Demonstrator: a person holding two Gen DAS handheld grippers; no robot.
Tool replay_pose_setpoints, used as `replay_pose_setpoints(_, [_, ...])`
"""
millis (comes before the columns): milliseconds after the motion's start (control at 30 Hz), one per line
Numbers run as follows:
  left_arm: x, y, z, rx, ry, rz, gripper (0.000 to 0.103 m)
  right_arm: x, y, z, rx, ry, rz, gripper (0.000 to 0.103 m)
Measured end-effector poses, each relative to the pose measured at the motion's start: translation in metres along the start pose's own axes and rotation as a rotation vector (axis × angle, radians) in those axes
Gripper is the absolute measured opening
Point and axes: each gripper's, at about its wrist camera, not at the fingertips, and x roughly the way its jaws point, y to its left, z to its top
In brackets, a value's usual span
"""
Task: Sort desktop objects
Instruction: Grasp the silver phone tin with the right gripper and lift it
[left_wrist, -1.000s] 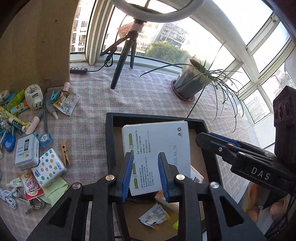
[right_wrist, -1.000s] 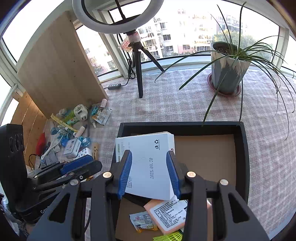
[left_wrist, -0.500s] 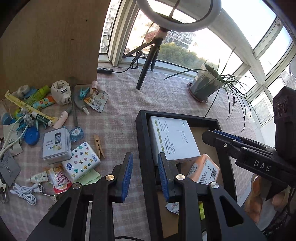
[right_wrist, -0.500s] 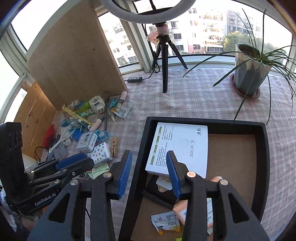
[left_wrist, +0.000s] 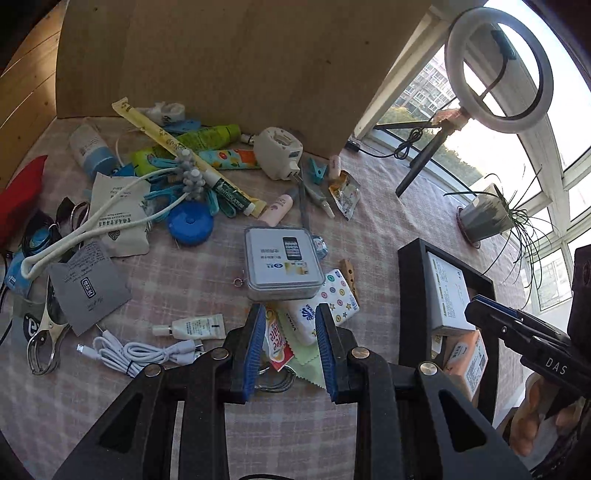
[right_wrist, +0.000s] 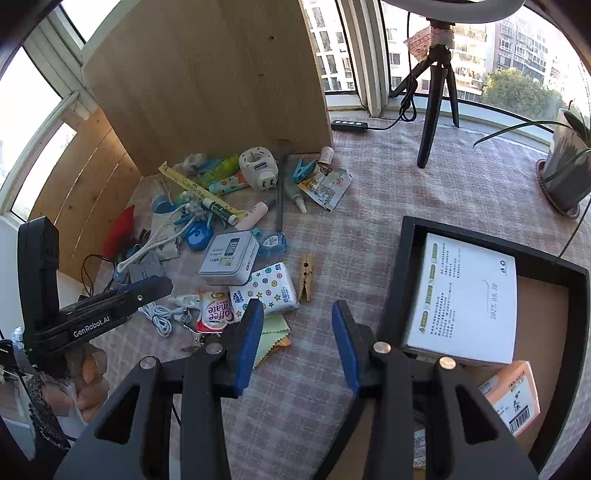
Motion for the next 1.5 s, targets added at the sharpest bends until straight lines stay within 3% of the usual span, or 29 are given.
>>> replay_pose_setpoints(333, [0.023,0.022,0.016,-0.063,0.031,-0.035,0.025,0.063,0.034,0.034,0.024,0.106,0.100,0.038])
replay_pose_setpoints(567, [0.048,0.020,0.024,-0.088,0.064,-0.052,0.025,0.101,0.041,0.053,0.051,0.167,0.125,0.029])
replay_pose_setpoints(800, [0.060,0.019,0.030,-0.087,0.069,-0.036,0.025,0.133,0.030,0.058,0.114,0.219,0.150,0.028])
replay_pose_setpoints(1133, [0.064,0.020,0.036,-0.098,0.065,-0.037,0.025,0.153,0.027,0.056,0.128,0.251,0.164,0.028])
replay_pose_setpoints(1200, [0.067,0.021,0.036,-0.101,0.079,-0.047,0.032,0.156,0.025,0.057,0.136,0.257,0.169,0.028])
replay_pose_setpoints(1500, [0.073,0.012,0.034,-0.065,0.083,-0.031,0.033,0.152,0.027,0.056,0.130,0.248,0.169,0.028])
